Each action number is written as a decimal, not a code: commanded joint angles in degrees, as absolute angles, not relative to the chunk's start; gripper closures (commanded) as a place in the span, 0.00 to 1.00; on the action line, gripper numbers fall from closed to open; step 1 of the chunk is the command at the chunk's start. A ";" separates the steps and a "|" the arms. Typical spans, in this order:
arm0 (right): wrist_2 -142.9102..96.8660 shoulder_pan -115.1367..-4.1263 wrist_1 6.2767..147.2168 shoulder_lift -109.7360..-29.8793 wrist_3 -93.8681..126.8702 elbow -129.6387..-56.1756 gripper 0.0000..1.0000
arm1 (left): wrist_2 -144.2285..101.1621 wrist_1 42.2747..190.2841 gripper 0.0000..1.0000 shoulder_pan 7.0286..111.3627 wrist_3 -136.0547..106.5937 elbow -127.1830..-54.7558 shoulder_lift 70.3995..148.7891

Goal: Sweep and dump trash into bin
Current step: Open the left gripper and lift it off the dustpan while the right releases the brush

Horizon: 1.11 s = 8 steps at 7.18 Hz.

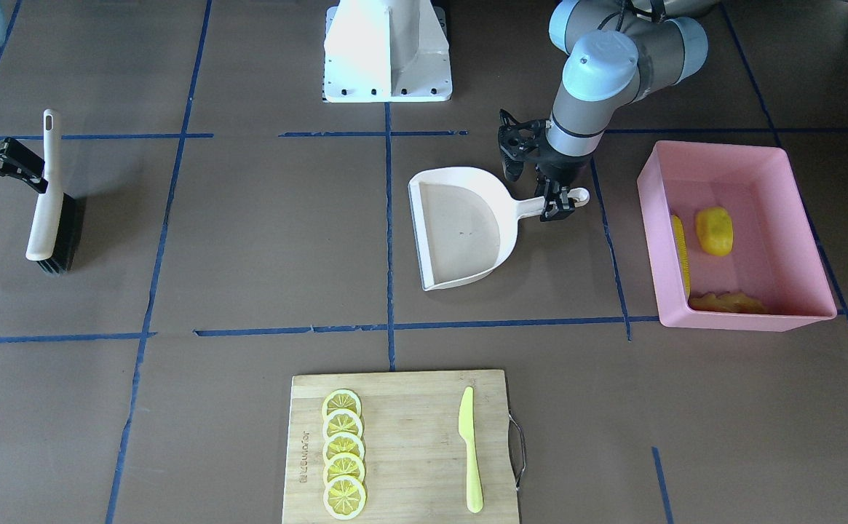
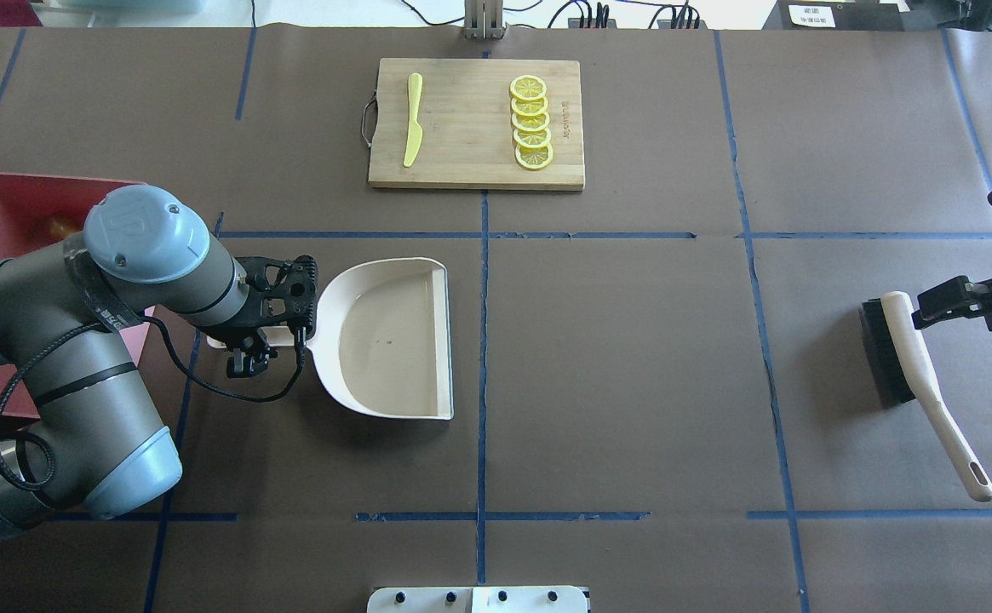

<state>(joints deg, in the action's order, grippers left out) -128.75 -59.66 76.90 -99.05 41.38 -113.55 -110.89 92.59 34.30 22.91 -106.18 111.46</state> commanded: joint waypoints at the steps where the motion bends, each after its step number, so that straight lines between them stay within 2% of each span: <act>1: -128.93 -60.03 76.90 -99.05 41.40 -113.55 0.00 | -110.74 92.38 0.00 34.10 22.85 -106.26 112.23; 4: -128.94 -60.55 76.90 -99.05 41.31 -113.47 0.00 | -110.92 87.19 0.00 35.59 22.85 -109.93 112.32; 5: -128.85 -60.64 76.90 -98.97 41.31 -113.47 0.00 | -111.18 85.01 0.00 38.29 21.89 -111.78 112.41; 8: -127.46 -62.49 76.99 -98.35 41.31 -114.51 0.00 | -111.18 78.70 0.00 47.43 13.03 -111.27 112.24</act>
